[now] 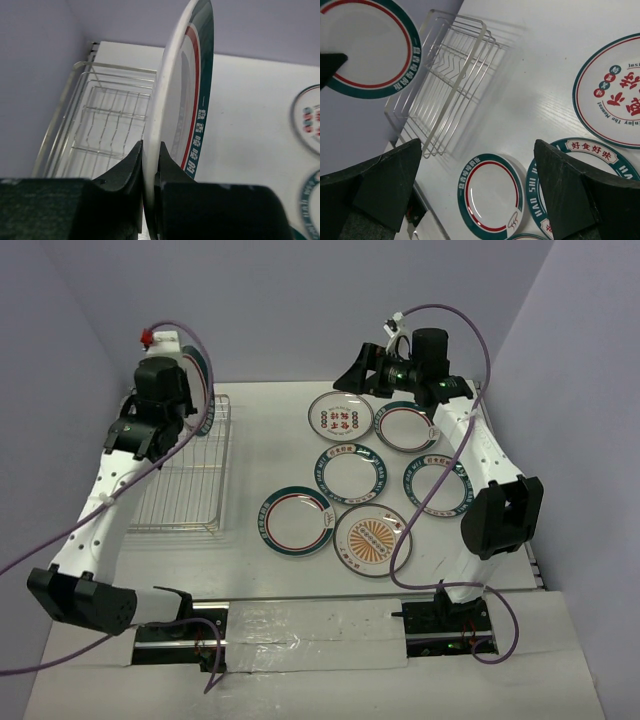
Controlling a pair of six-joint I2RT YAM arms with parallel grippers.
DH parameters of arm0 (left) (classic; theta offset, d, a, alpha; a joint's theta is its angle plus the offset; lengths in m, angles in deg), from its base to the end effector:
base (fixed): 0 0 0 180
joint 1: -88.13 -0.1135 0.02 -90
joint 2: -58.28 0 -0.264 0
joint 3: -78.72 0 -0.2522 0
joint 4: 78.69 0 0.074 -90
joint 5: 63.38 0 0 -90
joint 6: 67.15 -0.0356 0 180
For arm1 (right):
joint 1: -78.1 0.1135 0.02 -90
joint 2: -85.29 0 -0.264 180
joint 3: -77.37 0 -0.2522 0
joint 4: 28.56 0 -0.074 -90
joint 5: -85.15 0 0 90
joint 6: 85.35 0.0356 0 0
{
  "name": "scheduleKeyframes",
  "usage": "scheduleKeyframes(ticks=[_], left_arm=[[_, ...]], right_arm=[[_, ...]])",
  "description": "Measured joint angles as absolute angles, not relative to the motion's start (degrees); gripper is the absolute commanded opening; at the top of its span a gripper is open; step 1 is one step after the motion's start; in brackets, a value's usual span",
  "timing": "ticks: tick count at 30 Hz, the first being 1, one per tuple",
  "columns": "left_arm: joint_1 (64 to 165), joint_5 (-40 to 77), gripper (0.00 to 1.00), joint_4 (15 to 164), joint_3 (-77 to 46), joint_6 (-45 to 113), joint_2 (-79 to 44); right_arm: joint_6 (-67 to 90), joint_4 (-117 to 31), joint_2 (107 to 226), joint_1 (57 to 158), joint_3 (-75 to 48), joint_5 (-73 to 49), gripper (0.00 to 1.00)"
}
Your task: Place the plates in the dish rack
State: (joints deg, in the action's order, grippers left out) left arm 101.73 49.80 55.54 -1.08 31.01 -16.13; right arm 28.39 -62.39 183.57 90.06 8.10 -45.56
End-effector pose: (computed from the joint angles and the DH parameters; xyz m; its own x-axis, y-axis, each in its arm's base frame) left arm 0.2720 -0.0514 0.4410 -0.3084 -0.0596 -0.9494 -0.1891 0.9820 -0.0003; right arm 0.3849 0.1053 0.3923 -0.6289 0.1787 -0.7567 -0.5441 0.5940 0.5925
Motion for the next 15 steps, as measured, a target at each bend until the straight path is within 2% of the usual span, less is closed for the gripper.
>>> scheduleKeyframes(ticks=[7,15], left_arm=[[110.06,63.48,0.00,58.30,-8.08,21.22,-21.64],[112.82,72.29,0.00,64.33,-11.84,13.88,-25.62]], right_arm=[[26.97,-64.14,183.57,90.22,8.10,-43.76,1.00],[25.55,-65.45,183.57,90.22,8.08,-42.78,1.00]])
